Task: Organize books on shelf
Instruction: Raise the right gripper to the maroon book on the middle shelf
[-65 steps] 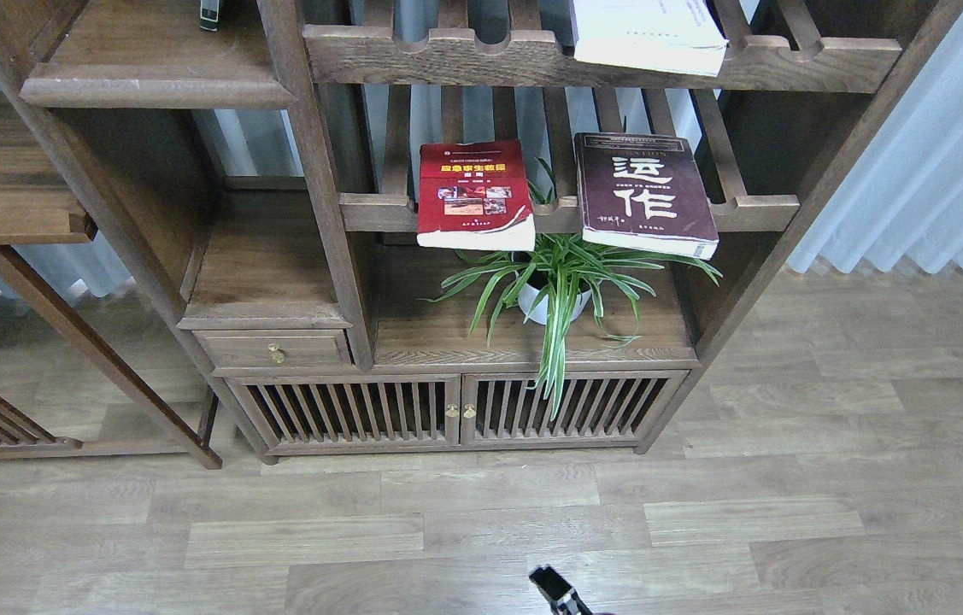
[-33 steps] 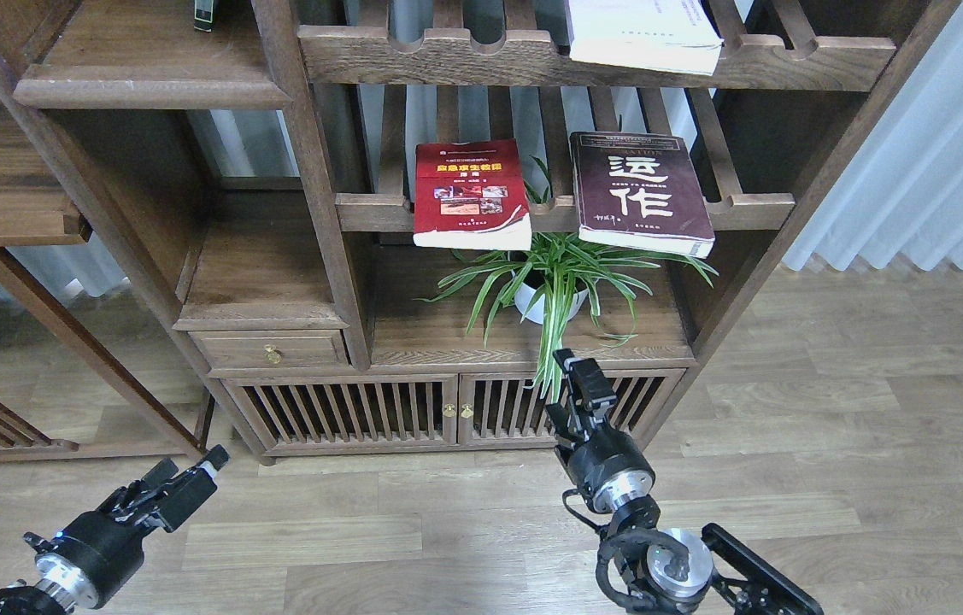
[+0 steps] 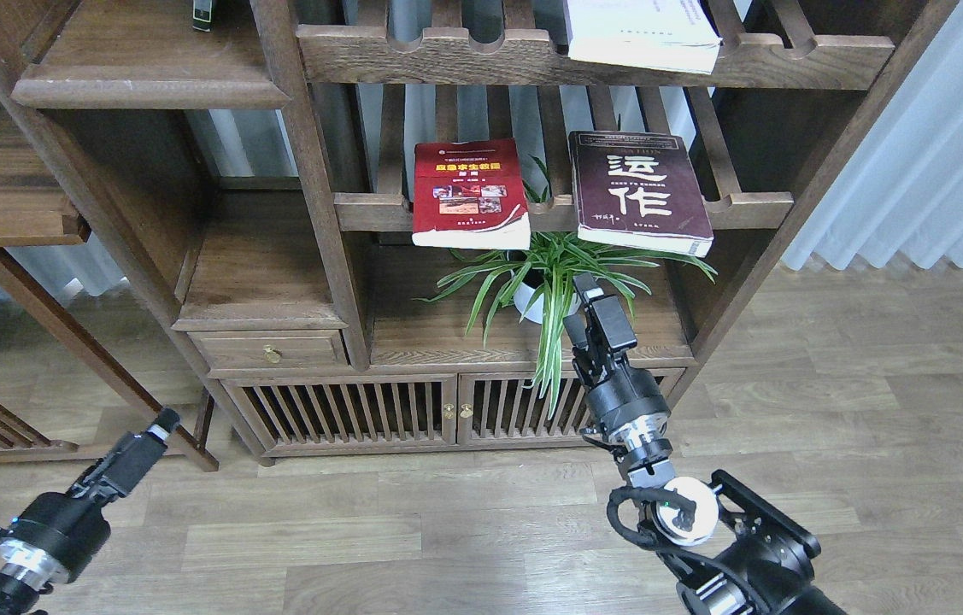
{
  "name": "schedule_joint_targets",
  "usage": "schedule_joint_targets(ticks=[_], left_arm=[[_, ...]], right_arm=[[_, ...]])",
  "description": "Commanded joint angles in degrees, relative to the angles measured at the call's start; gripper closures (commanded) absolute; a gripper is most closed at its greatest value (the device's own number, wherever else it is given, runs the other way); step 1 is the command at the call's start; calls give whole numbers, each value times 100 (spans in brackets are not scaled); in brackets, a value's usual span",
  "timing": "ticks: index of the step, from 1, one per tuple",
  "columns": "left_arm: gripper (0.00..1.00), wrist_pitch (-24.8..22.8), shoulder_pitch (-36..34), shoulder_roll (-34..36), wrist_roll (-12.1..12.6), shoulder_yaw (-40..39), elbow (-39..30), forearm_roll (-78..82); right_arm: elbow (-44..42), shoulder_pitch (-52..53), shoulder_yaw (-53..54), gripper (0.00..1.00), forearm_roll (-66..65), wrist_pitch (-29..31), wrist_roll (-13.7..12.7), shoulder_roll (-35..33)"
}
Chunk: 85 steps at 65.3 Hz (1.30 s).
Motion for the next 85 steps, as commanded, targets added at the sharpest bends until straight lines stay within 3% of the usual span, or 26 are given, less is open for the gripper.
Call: schedule_joint_targets(ticks=[1,19,43,60,69,76,77,78,85], left_arm=[[0,1,-11,-21,-1,-224,-14,0],[0,1,-11,-21,-9,-435,-50,-9],[0,1,-11,-21,-1,-637,-120,-9],[0,1,-11,-3,-1,-848,-120,0],[0,1,-2,14,-1,-971,-120,0],[0,1,24,23,-1,-1059,-120,0],[0,1,24,32,-1,-1077,-120,-9],[0,1,33,32,-1,-1120,-129,0],[0,1,42,32,-1,-1156,-120,0]], right_arm=[[-560,459,17,1,84,-344,8,-1],[-956,1171,666,1,462,-1864,-27,-1],[-1484,1479,1150,6,594,-2208,-63,-1],[-1466,1550,1150,36,1016,-2279,-63,-1],[-1413,1558,1150,68,1112,-2182,-63,-1],[-1413,1567,1159,78,1121,-2103,-63,-1],[-1413,1567,1159,81,1121,-2085,-63,-1],[-1413,1567,1168,90,1121,-2033,-54,-1],[-1405,1558,1168,95,1130,-1813,-54,-1]])
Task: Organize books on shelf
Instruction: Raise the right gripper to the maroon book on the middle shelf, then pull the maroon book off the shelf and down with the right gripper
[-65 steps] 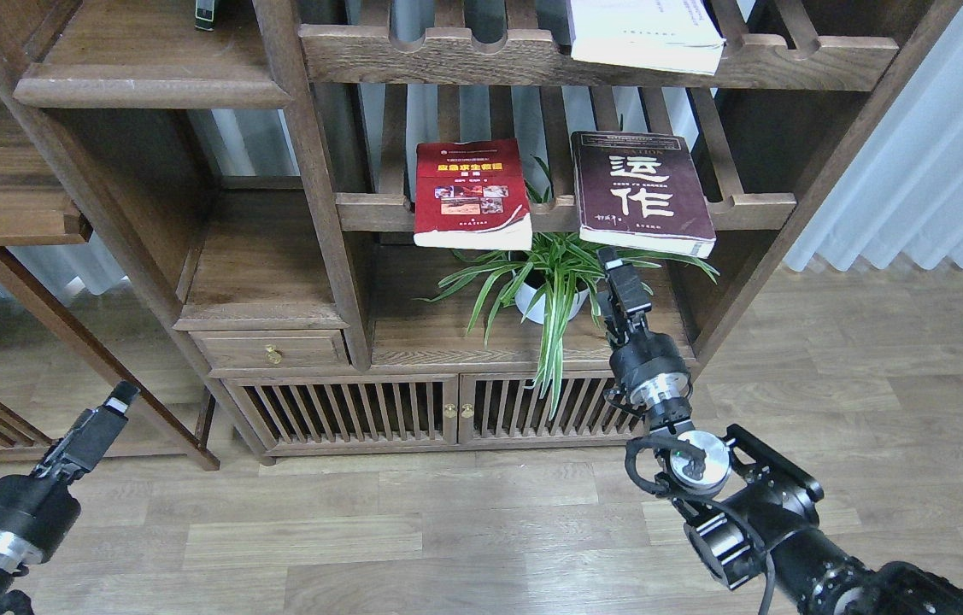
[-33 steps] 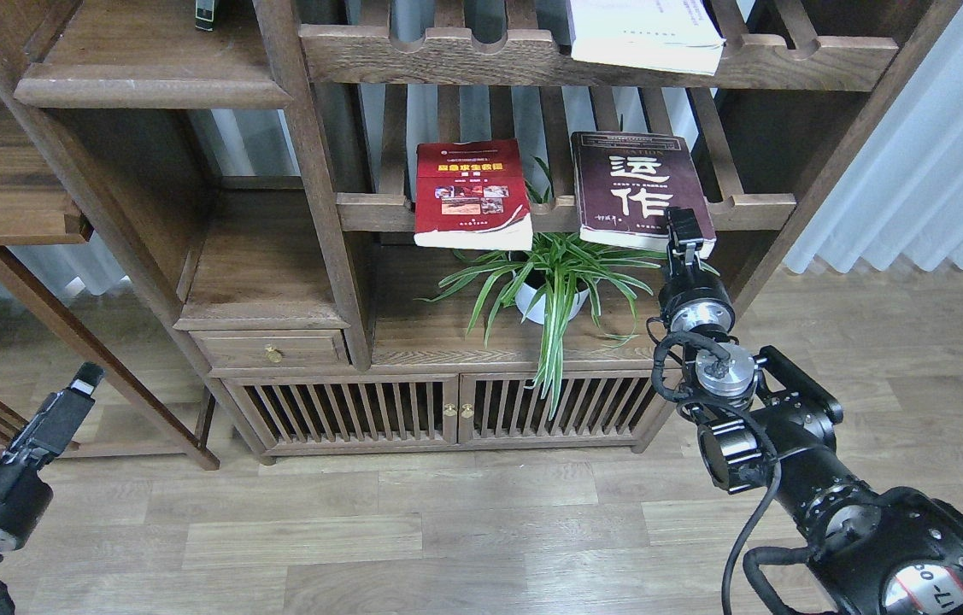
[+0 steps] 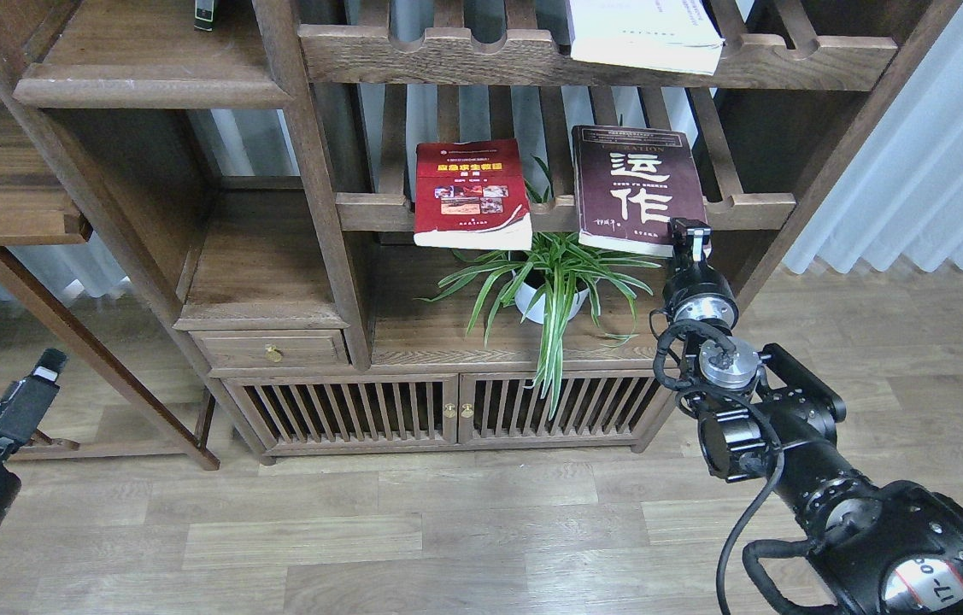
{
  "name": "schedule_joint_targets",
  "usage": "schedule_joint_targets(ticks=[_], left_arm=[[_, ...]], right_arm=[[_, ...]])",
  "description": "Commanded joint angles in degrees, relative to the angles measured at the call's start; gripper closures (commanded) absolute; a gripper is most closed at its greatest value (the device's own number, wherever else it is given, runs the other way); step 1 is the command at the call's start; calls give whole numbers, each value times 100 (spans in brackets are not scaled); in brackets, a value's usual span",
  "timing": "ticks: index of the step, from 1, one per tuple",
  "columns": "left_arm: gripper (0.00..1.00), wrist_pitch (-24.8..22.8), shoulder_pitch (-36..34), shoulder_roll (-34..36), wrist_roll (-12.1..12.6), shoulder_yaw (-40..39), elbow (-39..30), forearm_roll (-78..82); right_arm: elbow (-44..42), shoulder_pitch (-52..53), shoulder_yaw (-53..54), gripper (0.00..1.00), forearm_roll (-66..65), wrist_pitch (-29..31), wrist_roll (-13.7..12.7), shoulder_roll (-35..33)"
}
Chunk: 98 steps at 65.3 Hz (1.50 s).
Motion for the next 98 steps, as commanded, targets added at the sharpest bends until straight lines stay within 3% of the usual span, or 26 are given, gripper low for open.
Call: schedule_joint_targets(ticks=[1,14,25,41,55,80,98], left_arm=[[0,0,9,3,1,-53,2,-4],[0,0,18,-41,1,-9,2,4],[0,0,18,-50,1,53,11,4],[0,0,1,-182,1,88,72,4],[0,0,-34,-287,36,360,108,4],[0,0,-105,-753,45,756,327,4],[0,0,-158,-1008,45,1362,793,-180]], right_arm=[[7,-8,4,96,10,250,5,0],[490,-113,21,96,54,743,14,0],[1747,-728,13,96,230,1059,66,0],[3602,-2099,92,97,221,1288,93,0],[4964,-3821,136,97,221,2031,66,-61],[5228,-5703,101,98,247,2031,31,-923],[5184,-6160,-1085,97,230,2031,5,-1204]])
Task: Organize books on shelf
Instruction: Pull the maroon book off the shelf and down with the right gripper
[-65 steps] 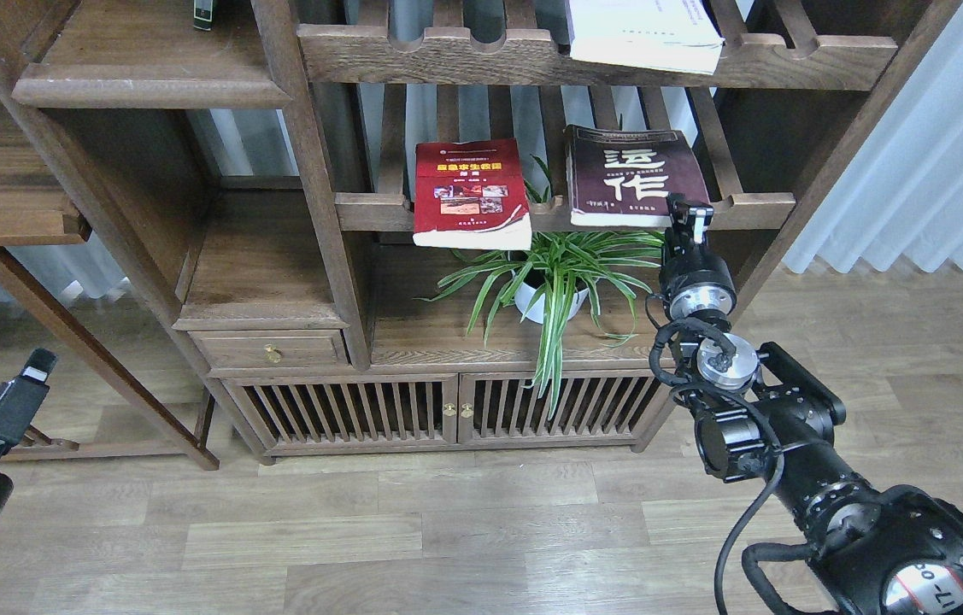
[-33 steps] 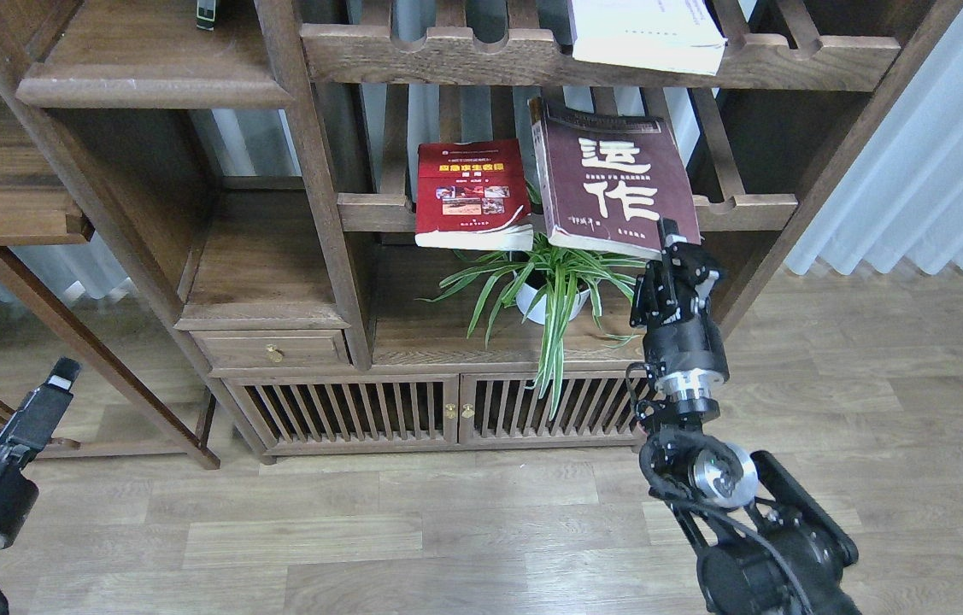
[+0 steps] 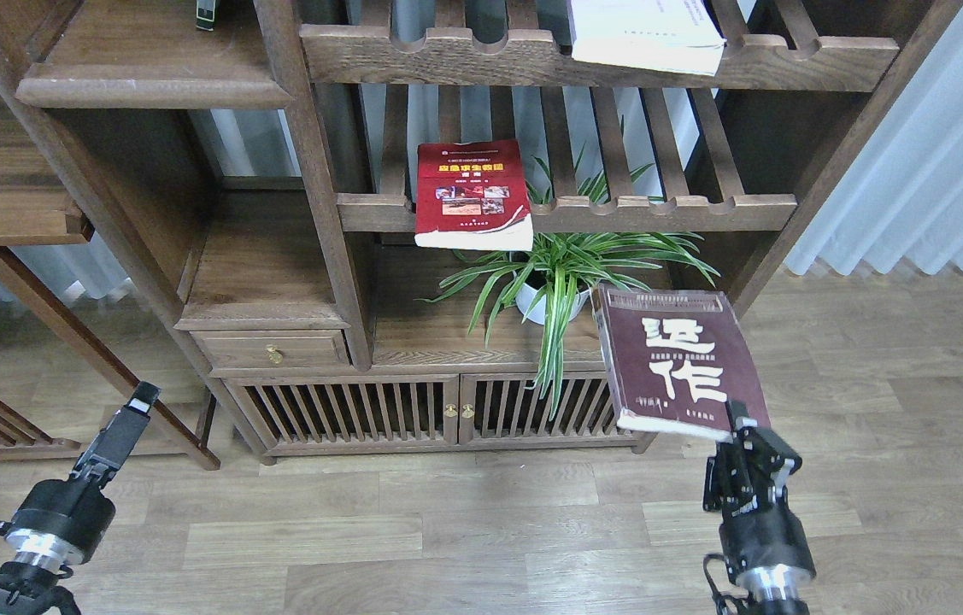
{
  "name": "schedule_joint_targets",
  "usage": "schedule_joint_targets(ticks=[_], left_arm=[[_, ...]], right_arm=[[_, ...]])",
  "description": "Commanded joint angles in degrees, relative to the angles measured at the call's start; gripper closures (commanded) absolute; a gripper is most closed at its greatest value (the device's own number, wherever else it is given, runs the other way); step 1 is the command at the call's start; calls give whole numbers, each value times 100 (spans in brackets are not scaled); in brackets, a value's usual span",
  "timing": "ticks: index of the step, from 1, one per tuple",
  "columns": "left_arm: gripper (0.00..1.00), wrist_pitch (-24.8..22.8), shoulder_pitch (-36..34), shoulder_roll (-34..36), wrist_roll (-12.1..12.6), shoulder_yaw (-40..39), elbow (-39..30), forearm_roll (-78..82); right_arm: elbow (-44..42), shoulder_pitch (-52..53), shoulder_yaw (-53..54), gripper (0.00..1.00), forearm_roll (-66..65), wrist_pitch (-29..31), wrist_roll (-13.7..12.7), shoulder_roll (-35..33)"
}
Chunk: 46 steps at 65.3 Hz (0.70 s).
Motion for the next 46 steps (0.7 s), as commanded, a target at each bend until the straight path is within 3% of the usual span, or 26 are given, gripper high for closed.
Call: schedule_joint_targets(ticks=[1,13,27,46], left_arm=[[0,0,-13,-217,56,223,128,-164],[0,0,-49,-200,56,944,67,-901],[0,0,-66,2,100,2104,-329,-2800],[0,0,-66,-33,47,2887,-434,-3100]], right_arm=[[-48,46,-654,97,-29,-3,-9,-54],[-312,388,-1305,97,-90,-3,-35,86],[-575,679,-1823,97,-143,-3,-360,639],[-620,714,-2272,97,-240,-3,-387,930]])
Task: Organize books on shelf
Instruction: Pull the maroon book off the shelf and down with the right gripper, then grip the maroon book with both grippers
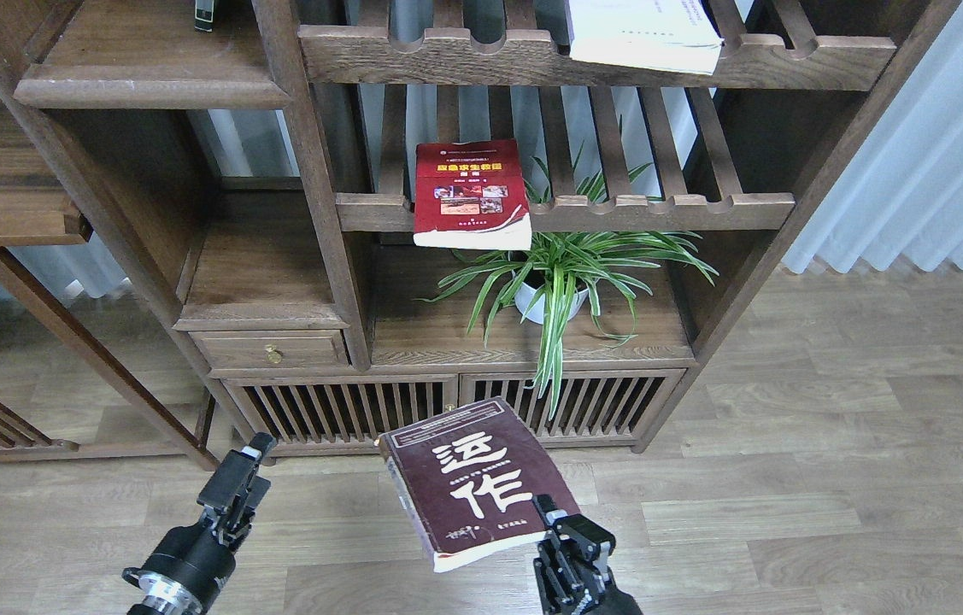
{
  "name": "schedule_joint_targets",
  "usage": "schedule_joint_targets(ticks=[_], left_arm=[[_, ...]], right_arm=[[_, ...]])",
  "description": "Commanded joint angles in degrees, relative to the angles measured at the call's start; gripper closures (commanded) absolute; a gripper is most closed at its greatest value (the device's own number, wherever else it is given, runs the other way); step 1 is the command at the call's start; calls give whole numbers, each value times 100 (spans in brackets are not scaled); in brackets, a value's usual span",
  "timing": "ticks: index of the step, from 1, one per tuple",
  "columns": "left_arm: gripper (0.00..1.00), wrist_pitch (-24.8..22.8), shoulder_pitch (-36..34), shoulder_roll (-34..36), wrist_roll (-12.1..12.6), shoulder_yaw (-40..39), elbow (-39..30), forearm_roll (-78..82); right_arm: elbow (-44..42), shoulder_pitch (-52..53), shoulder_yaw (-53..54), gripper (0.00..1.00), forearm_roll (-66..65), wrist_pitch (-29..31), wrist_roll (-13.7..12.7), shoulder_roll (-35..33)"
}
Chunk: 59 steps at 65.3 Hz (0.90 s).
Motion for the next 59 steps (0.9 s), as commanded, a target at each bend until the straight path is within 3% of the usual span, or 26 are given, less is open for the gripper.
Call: schedule_joint_targets(ticks=[1,29,45,47,59], left_arm=[[0,0,2,-93,-17,144,-4,-7],[13,0,20,-260,-61,794,31,-7],[34,0,20,-453,-61,821,31,-7],[43,0,28,-453,-69,847,40,-7],[63,0,64,-453,-61,856,49,-7]], right_arm=[[-10,-20,-214,97,-22,-2,-6,26],[-27,-169,-486,97,-181,-2,-138,149],[-27,-319,-486,97,-330,-2,-138,175],[-27,-336,-486,97,-339,-2,-138,175],[-27,-345,-486,97,-339,-2,-138,166]])
